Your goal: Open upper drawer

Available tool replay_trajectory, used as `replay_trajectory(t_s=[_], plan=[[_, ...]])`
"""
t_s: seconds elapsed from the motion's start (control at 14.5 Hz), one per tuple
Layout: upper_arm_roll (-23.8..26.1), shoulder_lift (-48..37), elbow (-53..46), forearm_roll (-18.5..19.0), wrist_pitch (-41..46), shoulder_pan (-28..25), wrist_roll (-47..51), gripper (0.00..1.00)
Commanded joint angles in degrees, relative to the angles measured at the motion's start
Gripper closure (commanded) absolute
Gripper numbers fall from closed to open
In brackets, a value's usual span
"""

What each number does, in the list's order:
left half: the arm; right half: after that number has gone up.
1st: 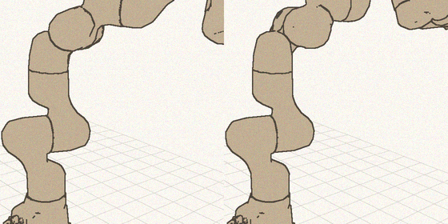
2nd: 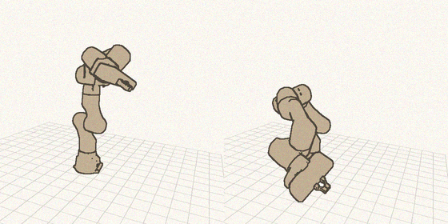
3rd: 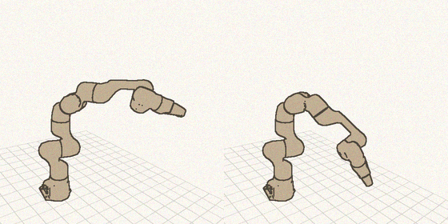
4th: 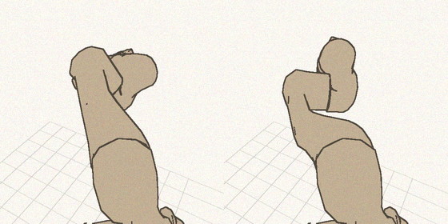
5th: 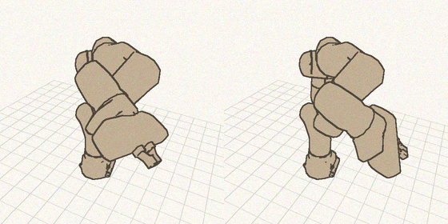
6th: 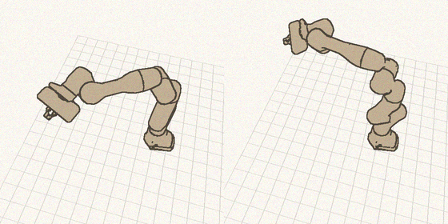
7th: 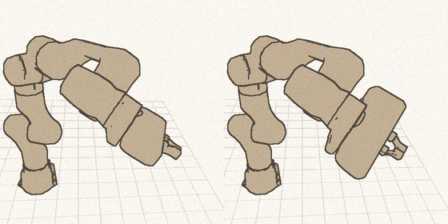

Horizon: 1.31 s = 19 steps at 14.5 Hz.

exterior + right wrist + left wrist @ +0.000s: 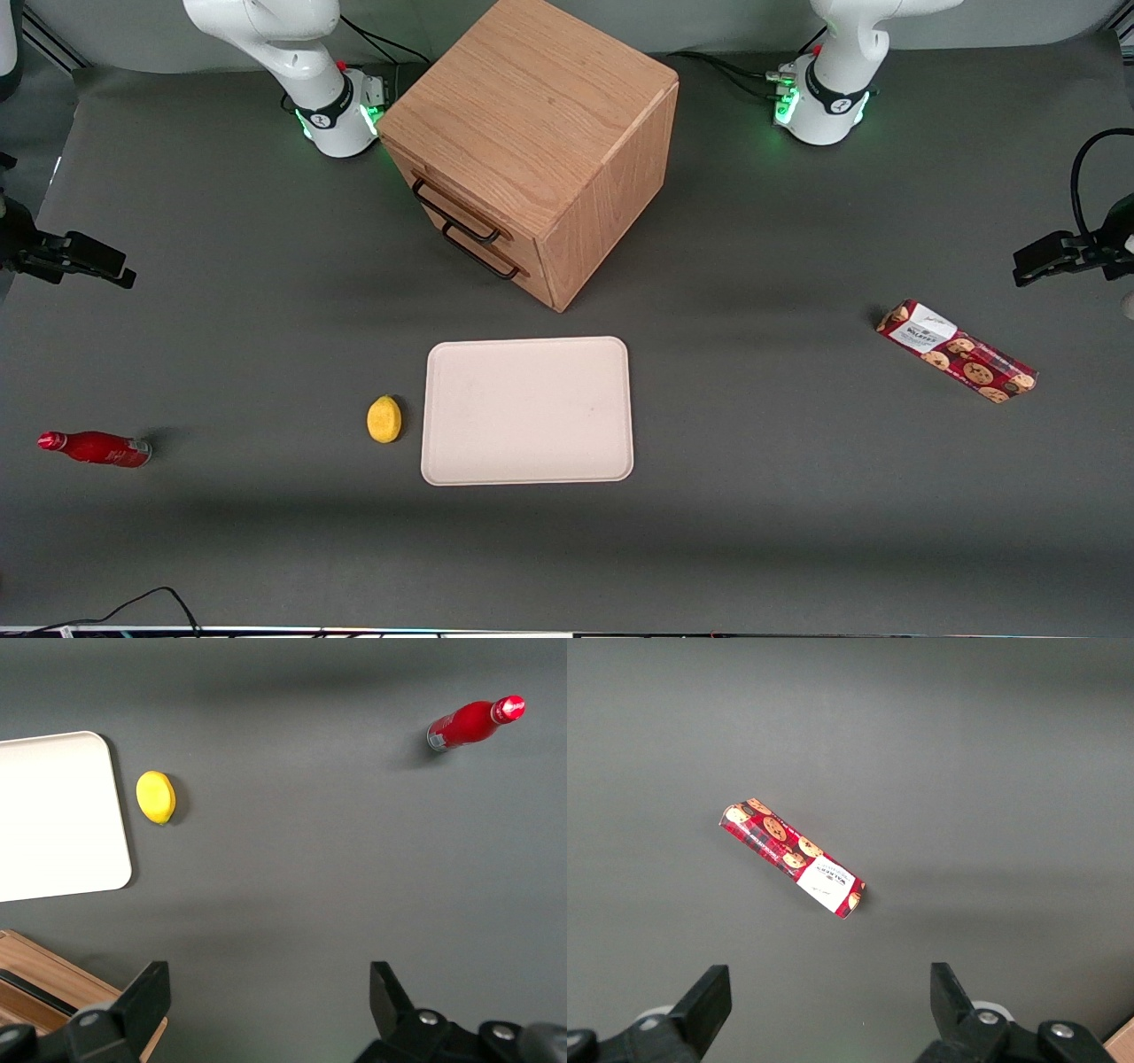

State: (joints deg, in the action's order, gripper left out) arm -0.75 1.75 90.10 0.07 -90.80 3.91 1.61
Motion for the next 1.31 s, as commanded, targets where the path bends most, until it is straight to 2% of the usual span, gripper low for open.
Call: replay_trajectory(t_s=[0.0,0.48,0.55,0.76,0.9,1.03,1.1,1.24], plan=[[0.1,0.1,-0.4,-1.1,1.1,0.3,1.1,0.0],[0.4,-0.6,0.3,-1.1,1.1,-0.1,-0.3,0.0],[1.6,-1.0,1.0,-1.1,1.1,-0.1,-1.5,0.0],[5.9,-1.4,2.6,-1.1,1.1,0.2,-6.3,0.0],[10.8,-1.4,3.9,-1.1,0.2,0.6,-9.4,0.0],[17.0,-1.4,5.3,-1.2,-2.1,3.1,-11.4,0.0],[20.1,-1.4,6.2,-2.0,-3.1,4.5,-12.2,0.0],[23.4,-1.4,8.0,-4.4,-5.3,4.9,-12.8,0.0]])
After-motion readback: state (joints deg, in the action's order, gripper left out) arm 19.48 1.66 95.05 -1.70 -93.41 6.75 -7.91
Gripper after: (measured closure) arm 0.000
